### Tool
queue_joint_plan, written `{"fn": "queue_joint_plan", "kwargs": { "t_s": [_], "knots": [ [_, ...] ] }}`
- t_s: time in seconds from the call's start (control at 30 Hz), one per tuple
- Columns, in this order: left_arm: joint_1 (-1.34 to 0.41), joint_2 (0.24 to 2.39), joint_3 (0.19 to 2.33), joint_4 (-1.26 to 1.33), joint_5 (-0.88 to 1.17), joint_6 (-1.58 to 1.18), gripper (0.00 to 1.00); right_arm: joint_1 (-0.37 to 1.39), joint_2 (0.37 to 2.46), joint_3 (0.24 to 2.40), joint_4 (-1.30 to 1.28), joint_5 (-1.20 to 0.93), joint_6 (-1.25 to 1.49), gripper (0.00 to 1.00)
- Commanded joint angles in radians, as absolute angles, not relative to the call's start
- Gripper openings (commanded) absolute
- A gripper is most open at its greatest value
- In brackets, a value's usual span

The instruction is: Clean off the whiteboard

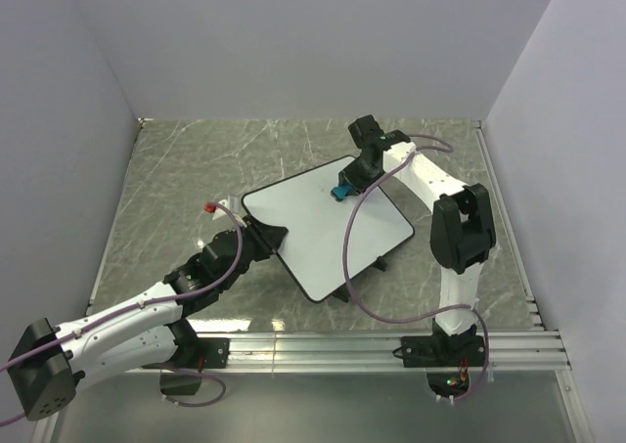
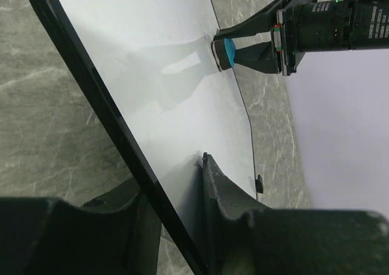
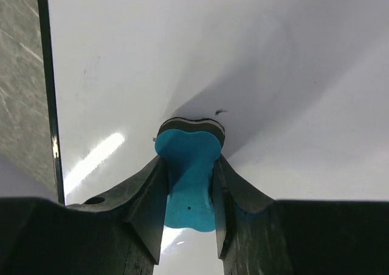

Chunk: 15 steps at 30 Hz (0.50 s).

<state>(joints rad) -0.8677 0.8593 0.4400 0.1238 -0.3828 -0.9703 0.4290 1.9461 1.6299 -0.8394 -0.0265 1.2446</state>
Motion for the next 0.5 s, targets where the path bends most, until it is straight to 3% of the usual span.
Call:
{"fn": "queue_joint_plan", "kwargs": {
  "t_s": [0.0, 0.27, 0.47],
  "knots": [
    [-0.891, 0.896, 0.414, -0.118, -0.336, -0.713, 0.00, 0.479, 2.057, 1.675, -0.923, -0.037, 1.207, 0.00],
    [-0.891, 0.899, 0.416, -0.120, -0.341, -0.713, 0.00, 0.560, 2.123, 1.911, -1.002, -0.083, 1.258, 0.00],
    [-0.891, 0.896, 0.414, -0.120, -0.347, -0.713, 0.00, 0.617, 2.027, 1.744, -0.914, -0.139, 1.345, 0.00]
  ]
}}
